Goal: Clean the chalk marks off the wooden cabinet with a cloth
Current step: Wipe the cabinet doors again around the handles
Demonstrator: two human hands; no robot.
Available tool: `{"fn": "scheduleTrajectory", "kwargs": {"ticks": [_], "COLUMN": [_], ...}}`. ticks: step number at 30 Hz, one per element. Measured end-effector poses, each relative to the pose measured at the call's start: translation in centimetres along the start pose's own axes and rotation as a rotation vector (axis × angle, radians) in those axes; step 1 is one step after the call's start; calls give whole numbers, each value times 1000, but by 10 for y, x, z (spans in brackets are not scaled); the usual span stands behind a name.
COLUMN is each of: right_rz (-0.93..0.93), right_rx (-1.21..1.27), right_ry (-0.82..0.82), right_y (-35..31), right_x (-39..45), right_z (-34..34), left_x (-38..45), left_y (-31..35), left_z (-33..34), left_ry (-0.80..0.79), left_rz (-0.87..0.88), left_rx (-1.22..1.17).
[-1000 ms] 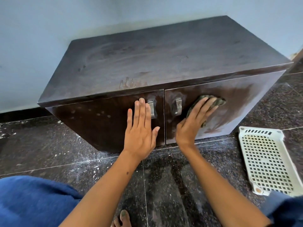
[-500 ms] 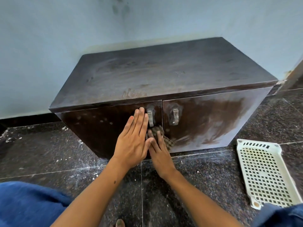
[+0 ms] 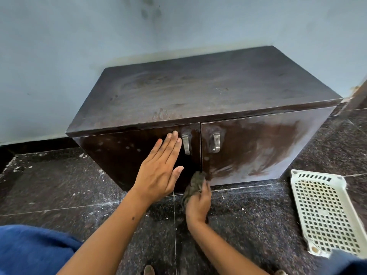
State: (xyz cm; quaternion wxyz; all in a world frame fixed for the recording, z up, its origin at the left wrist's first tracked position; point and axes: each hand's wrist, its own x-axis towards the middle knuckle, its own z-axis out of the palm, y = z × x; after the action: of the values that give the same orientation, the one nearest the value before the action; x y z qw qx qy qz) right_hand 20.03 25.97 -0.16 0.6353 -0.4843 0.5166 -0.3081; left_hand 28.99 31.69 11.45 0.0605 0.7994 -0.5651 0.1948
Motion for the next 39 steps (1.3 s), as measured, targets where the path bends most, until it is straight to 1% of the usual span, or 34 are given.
{"fn": "scheduleTrajectory", "kwargs": {"ticks": [1, 2, 3, 4, 5, 7, 9, 10, 11, 13, 15, 18, 19, 20, 21, 23, 25, 28, 30, 32, 34, 37, 39], "right_rz": [295, 488, 584, 604, 571, 402, 147, 0, -136, -432, -752, -1156, -1295, -1409, -1485, -1508, -1494, -1488, -1446, -1435, -1481, -1512, -1468], "right_rx": [160, 261, 319, 346, 346, 368, 363, 345, 301, 183, -13, -372, -532, -690, -811, -893, -871, -819, -814, -819, -811, -686, -532], "right_ry": [161, 269, 321, 344, 374, 455, 531, 547, 527, 430, 300, -38, -101, -112, -81, 54, 145, 123, 106, 150, 209, 266, 213], "right_y": [0, -2, -6, -12, -21, -50, -79, -94, -105, -122, -121, -101, -91, -84, -80, -85, -91, -91, -86, -79, -80, -93, -102], "right_x": [5, 14, 24, 35, 44, 57, 70, 75, 78, 71, 55, 24, 22, 26, 37, 53, 59, 55, 49, 47, 52, 56, 48], "right_z": [-2, -8, -18, -29, -39, -58, -71, -73, -71, -64, -46, -18, -15, -15, -19, -31, -40, -34, -23, -15, -15, -19, -21], "left_x": [0, 0, 0, 0, 0, 1, 1, 1, 2, 3, 3, 3, 2, 1, 1, 0, 1, 3, 3, 4, 5, 5, 4], "left_y": [0, 1, 2, 4, 6, 9, 14, 16, 18, 21, 23, 23, 23, 23, 22, 21, 21, 23, 25, 26, 28, 28, 27], "left_z": [1, 1, 2, 4, 5, 7, 10, 11, 12, 13, 14, 16, 16, 16, 17, 17, 18, 22, 24, 26, 26, 25, 24], "left_ry": [6, 15, 23, 31, 37, 41, 38, 36, 36, 37, 40, 34, 28, 25, 25, 32, 40, 49, 49, 53, 54, 54, 51], "left_rz": [-4, -10, -17, -25, -34, -54, -79, -90, -101, -118, -126, -129, -125, -120, -116, -115, -118, -139, -152, -155, -161, -167, -161], "left_rx": [5, 12, 16, 18, 24, 47, 65, 69, 72, 77, 81, 105, 118, 126, 124, 114, 105, 95, 87, 94, 95, 100, 103]}}
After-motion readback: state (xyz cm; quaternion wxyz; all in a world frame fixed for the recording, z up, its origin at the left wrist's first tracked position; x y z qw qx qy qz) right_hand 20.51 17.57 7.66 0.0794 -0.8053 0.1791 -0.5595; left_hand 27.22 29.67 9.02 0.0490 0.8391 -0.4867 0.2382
